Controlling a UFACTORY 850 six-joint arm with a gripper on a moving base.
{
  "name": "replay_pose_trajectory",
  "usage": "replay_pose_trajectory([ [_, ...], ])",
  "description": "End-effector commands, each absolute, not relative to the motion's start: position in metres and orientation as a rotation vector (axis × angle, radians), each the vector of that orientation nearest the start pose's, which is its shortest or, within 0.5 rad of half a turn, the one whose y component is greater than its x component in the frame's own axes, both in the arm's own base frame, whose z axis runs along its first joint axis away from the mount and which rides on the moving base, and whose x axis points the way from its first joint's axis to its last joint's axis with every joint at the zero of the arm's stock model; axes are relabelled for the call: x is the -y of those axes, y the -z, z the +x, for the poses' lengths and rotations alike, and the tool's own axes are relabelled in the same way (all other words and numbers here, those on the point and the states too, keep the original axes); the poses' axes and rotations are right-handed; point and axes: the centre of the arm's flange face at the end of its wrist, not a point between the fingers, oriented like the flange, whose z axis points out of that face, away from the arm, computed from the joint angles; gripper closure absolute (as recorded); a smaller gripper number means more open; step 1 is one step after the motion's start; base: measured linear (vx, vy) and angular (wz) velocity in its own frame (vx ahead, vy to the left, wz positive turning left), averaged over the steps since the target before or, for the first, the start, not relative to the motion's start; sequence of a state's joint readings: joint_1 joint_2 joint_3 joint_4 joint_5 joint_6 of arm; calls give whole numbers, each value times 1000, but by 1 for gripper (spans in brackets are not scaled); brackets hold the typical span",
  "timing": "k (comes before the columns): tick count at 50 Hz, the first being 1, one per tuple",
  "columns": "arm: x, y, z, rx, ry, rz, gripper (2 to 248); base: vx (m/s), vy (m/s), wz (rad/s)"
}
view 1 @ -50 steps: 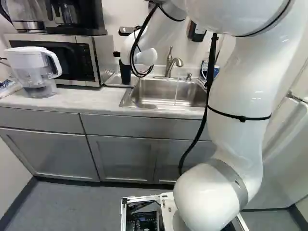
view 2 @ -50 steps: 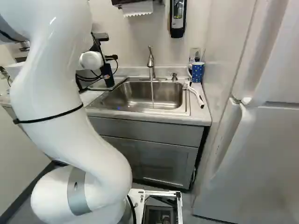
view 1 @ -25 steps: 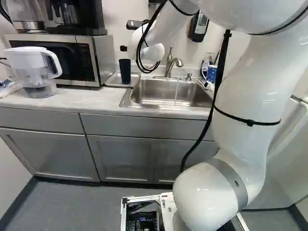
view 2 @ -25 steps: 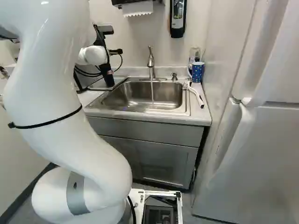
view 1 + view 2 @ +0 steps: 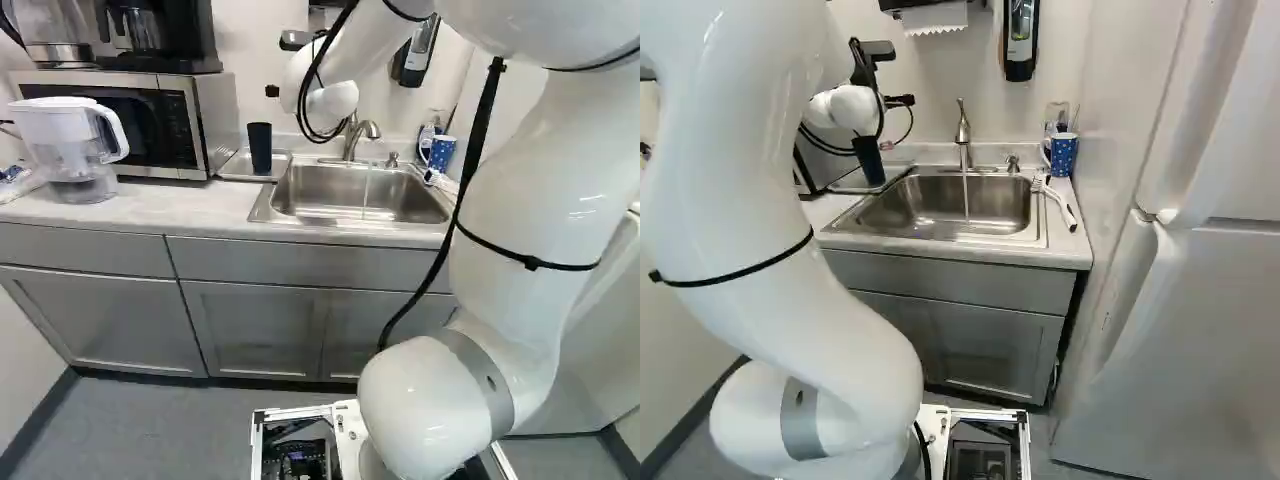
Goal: Rinse the cup and place it in the tray
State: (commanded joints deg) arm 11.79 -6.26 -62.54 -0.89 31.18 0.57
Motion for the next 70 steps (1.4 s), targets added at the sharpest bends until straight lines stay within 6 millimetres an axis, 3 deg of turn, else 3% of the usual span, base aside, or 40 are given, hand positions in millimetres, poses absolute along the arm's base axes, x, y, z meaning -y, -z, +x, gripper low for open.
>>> replay_pose_trajectory([
  [18,-89,-652,560,184,2081,-2196,3,0,0,0],
  [39,-57,-650,566,123,2097,-2240,3,0,0,0],
  [70,-19,-648,608,46,2139,-2269,3,0,0,0],
])
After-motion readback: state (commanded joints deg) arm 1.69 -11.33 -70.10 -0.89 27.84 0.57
